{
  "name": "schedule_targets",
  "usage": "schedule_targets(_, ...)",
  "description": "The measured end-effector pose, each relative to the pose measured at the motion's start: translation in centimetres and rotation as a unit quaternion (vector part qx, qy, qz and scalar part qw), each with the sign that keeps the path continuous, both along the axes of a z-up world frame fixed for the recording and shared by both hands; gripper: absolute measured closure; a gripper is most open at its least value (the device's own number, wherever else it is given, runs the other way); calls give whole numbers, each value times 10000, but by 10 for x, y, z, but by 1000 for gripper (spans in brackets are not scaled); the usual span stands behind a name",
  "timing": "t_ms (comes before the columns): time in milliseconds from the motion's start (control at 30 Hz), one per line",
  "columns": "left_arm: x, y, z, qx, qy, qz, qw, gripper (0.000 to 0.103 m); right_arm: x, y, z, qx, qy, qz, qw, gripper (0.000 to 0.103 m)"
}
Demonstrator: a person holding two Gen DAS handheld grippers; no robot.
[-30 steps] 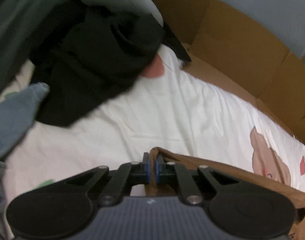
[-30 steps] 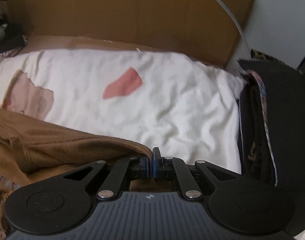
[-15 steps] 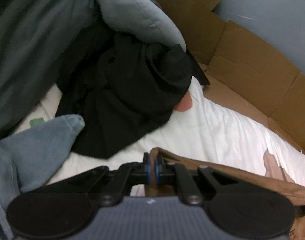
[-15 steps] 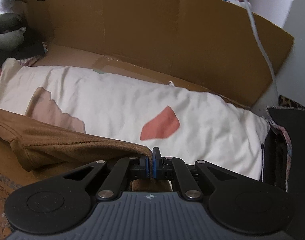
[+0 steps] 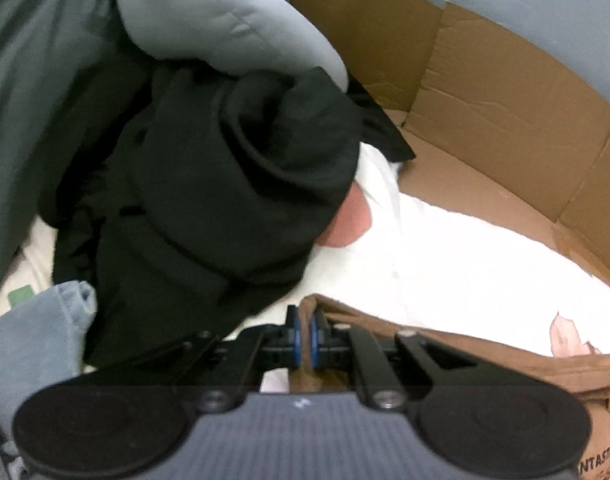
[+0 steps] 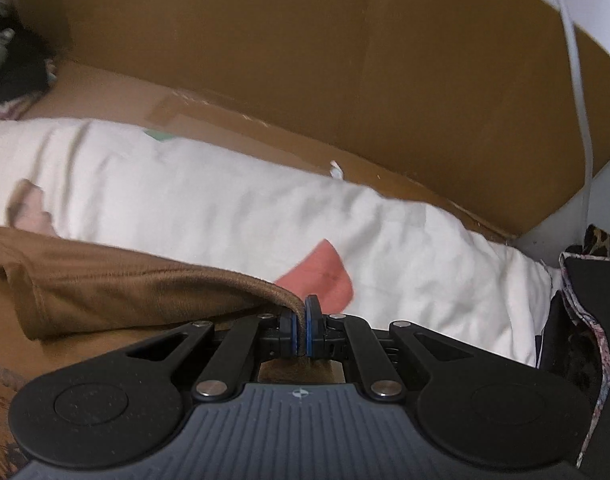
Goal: Fold clothes
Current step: 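Lift the brown sweatshirt with both tools and carry it toward the cardboard wall, then lower the sweatshirt onto the sheet and open both tools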
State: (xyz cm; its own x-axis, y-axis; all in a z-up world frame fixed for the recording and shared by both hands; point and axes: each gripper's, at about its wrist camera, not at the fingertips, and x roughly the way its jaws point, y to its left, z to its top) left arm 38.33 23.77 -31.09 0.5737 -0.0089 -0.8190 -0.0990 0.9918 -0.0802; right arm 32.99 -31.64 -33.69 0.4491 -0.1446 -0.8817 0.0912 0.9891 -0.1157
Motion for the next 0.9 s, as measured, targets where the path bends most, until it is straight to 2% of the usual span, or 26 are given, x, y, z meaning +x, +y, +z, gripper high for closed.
schedule_targets(233,12,-4,-17,21,139,-54,9999,97,7,-4,-21,-123,186,-157,9996,101)
schedule_targets(367,11,-4,-11,-180,-12,56,9998,98,6,-3,-19,-168,109,-296,9994,101)
schedule_targets(433,11,-7,-11,-89,12,-32,10000,98,6,-3,-19,-206,128,-295,9993,101)
schedule_targets(500,13,-11,-15,106,200,-117,9997,94,6,-5,-26,-53,388,-280,9988,101)
schedule_targets(533,13,-13,-15,221,253,-140,9993,90,6,-6,-29,30,524,-272,9982,99)
schedule_targets(567,12,-14,-15,336,306,-164,9988,88,4,-6,-28,14,470,-232,9986,96)
schedule_targets(600,12,-15,-15,451,359,-188,9982,83,2,-4,-24,-18,429,-183,9989,91)
schedule_targets(667,6,-13,-9,498,311,-176,9981,70,-5,-3,-17,40,323,-149,9994,72)
schedule_targets(733,-2,-10,-1,502,251,-135,9983,66,-14,-2,-8,91,199,-52,9997,63)
schedule_targets(900,-19,-9,18,597,93,-281,9978,66,-30,3,13,172,-16,149,9997,63)
